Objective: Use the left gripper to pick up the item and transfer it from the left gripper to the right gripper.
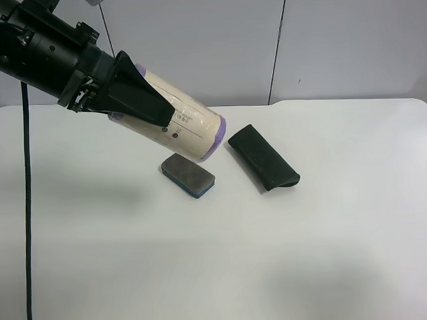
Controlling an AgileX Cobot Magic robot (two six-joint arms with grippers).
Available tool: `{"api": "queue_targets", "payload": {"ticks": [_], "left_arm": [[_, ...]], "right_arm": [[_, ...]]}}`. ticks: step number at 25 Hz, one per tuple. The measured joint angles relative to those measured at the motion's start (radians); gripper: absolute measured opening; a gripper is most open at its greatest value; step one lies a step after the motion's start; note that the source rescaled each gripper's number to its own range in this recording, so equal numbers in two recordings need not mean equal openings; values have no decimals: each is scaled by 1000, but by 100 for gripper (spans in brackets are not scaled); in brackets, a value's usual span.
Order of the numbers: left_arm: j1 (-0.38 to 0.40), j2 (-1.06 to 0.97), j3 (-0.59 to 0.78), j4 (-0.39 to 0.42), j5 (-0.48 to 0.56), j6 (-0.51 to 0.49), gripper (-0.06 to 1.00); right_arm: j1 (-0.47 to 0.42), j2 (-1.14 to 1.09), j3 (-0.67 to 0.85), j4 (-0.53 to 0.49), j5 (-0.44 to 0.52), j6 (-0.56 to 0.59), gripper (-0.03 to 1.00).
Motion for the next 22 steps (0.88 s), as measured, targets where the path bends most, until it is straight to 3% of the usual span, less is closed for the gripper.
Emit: {"api": "queue_targets", "payload": {"ticks": [22], "left_arm": [[0, 0, 0, 1, 20, 48, 0]], "right_arm": [[0, 0, 0, 0, 0, 0, 100]]}}
